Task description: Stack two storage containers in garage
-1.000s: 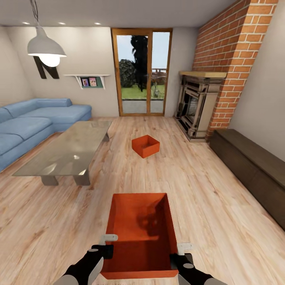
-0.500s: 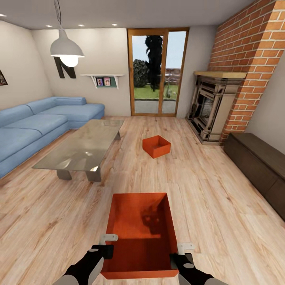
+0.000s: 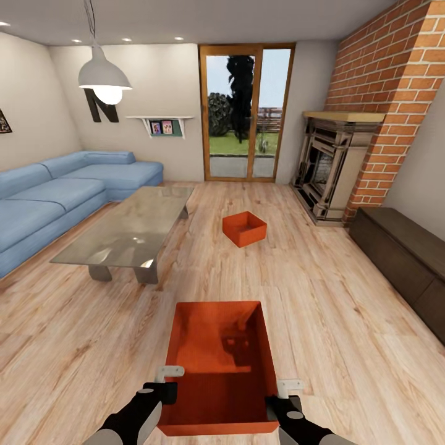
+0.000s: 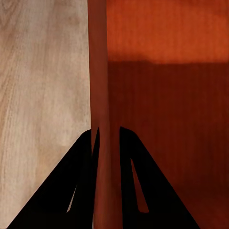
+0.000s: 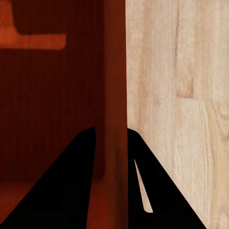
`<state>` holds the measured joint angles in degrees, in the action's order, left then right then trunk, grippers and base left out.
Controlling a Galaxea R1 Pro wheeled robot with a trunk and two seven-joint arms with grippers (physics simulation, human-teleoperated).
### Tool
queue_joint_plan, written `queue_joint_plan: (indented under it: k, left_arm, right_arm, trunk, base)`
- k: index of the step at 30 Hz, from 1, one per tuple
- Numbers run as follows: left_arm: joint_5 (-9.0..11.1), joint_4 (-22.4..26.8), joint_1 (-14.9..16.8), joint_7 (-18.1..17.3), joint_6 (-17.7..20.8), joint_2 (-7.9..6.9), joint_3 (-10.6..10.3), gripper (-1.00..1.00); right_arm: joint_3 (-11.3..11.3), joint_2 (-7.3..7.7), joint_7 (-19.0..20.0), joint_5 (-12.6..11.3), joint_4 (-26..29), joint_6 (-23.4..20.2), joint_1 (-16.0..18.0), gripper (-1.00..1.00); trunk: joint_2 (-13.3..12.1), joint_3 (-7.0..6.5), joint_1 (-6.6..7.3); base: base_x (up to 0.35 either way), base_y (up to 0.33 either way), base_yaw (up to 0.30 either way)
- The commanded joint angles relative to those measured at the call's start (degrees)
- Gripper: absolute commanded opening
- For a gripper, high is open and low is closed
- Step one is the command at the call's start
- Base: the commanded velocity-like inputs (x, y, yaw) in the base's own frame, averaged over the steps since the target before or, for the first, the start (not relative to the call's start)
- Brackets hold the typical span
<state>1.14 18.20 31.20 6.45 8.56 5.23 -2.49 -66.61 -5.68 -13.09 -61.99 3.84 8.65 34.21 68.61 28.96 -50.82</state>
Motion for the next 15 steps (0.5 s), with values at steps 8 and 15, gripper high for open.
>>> queue_joint_plan:
  k: [8, 15]
  left_arm:
    - [1.5, -0.1, 0.0, 0.2, 0.7, -0.04, -0.7, -1.0]
    - [1.5, 0.0, 0.0, 0.2, 0.7, -0.04, -0.7, -1.0]
  right_arm:
    - [-0.6, -0.02, -1.0, 0.0, -0.1, 0.2, 0.1, -1.0]
    - [-0.6, -0.03, -1.0, 0.0, -0.1, 0.5, 0.1, -1.0]
  trunk:
    - [0.0, 0.05, 0.0]
    - [0.0, 0.05, 0.0]
  base:
    - [0.0, 0.0, 0.0]
    - [0.0, 0.0, 0.0]
